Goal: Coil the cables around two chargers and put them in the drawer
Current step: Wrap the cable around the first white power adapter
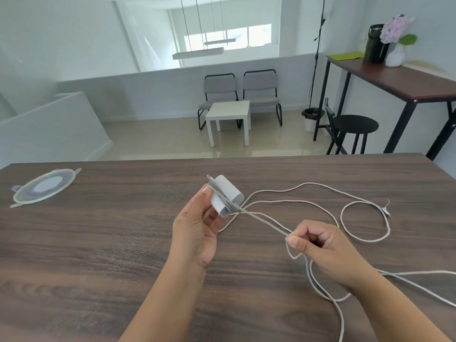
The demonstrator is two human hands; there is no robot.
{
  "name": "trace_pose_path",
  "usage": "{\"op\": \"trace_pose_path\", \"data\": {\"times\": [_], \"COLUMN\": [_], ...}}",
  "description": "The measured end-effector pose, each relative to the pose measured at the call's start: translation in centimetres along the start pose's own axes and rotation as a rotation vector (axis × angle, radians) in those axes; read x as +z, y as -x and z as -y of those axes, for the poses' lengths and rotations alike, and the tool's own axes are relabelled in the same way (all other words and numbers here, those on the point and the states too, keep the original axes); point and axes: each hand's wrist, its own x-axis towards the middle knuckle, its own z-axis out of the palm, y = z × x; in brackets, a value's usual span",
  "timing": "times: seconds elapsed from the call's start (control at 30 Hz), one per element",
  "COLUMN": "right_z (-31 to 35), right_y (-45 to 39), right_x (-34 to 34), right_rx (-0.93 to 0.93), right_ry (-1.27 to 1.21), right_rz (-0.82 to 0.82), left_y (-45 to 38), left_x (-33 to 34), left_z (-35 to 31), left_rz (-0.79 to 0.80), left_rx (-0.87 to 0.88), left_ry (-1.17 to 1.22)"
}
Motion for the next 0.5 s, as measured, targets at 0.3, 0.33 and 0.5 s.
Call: {"op": "trace_pose_path", "data": {"times": [0.3, 0.33, 0.5], "right_z": [0.1, 0.1, 1.7], "right_y": [-1.9, -2.2, -4.3], "right_x": [0.0, -0.1, -0.2], "right_rx": [-0.03, -0.024, 0.005], "right_ry": [-0.002, 0.015, 0.214], "right_rz": [0.031, 0.028, 0.051], "left_y": [1.2, 1.5, 1.7], "left_x": [0.3, 0.4, 0.0], "left_z": [-0.2, -0.2, 0.4], "left_rz": [0.14, 0.177, 0.427], "left_rx": [-0.073, -0.086, -0.159], "left_ry": [0.011, -0.008, -0.101]}}
